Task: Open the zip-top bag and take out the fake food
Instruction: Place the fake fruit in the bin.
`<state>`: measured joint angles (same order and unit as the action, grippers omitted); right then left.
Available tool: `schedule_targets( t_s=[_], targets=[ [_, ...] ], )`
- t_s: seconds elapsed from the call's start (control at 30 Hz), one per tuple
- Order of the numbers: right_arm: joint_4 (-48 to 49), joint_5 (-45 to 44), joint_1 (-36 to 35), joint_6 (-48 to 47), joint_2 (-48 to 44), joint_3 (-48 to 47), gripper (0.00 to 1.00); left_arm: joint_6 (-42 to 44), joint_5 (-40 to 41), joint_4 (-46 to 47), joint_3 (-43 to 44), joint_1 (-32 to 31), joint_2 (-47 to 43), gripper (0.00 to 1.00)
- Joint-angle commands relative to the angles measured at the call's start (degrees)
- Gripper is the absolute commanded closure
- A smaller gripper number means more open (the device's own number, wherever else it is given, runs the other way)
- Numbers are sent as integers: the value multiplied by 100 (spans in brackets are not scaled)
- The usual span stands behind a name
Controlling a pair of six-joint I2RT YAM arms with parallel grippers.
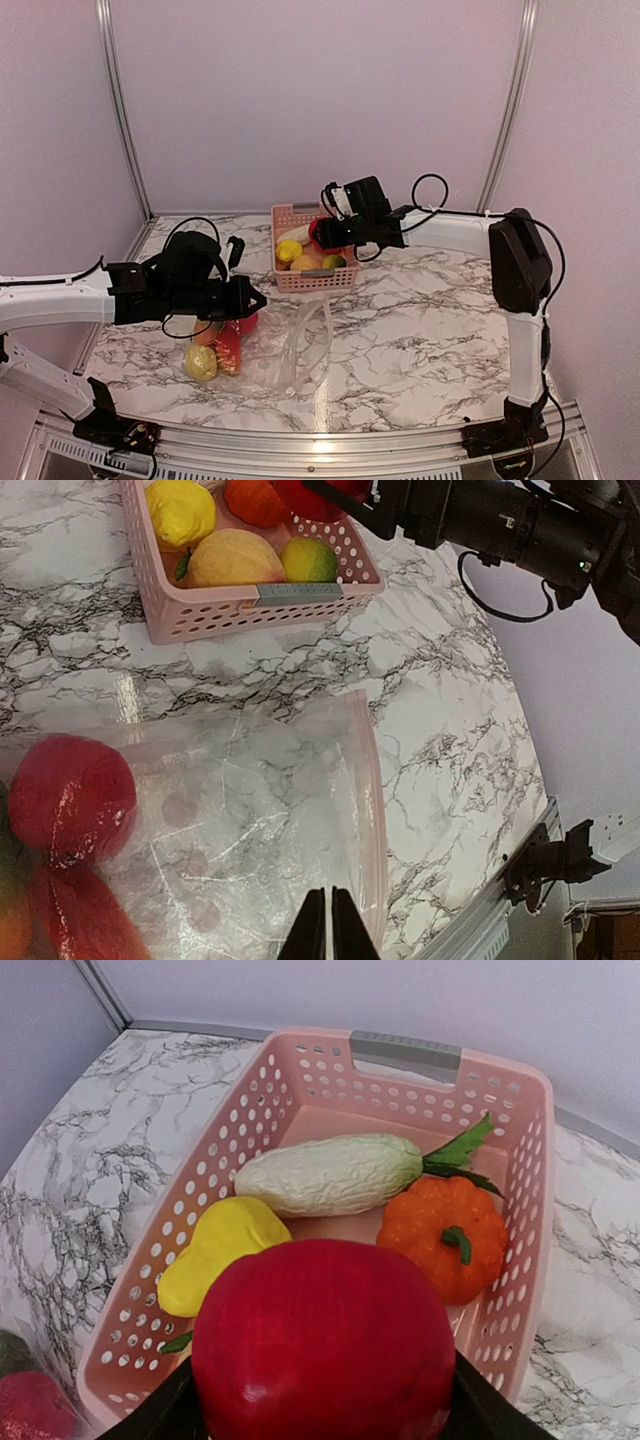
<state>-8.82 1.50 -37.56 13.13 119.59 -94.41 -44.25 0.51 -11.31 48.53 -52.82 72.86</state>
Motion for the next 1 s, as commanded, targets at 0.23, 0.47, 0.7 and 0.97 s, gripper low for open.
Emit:
schedule_targets(
  t_s=[0.23,0.47,0.7,0.97],
  targets=[
    [-349,99,386,33,1283,-1537,50,-102,298,-414,-319,31,-651,96],
    [-628,86,407,32,1667,-2093,40,-131,339,-384,-538,30,-858,95],
    [-774,135,403,45,1675,-2172,26,-79,334,-294,-570,36,-855,95],
    [-1004,262,408,3,1497,-2270,12,-69,260,-81,-677,68,-855,95]
  ],
)
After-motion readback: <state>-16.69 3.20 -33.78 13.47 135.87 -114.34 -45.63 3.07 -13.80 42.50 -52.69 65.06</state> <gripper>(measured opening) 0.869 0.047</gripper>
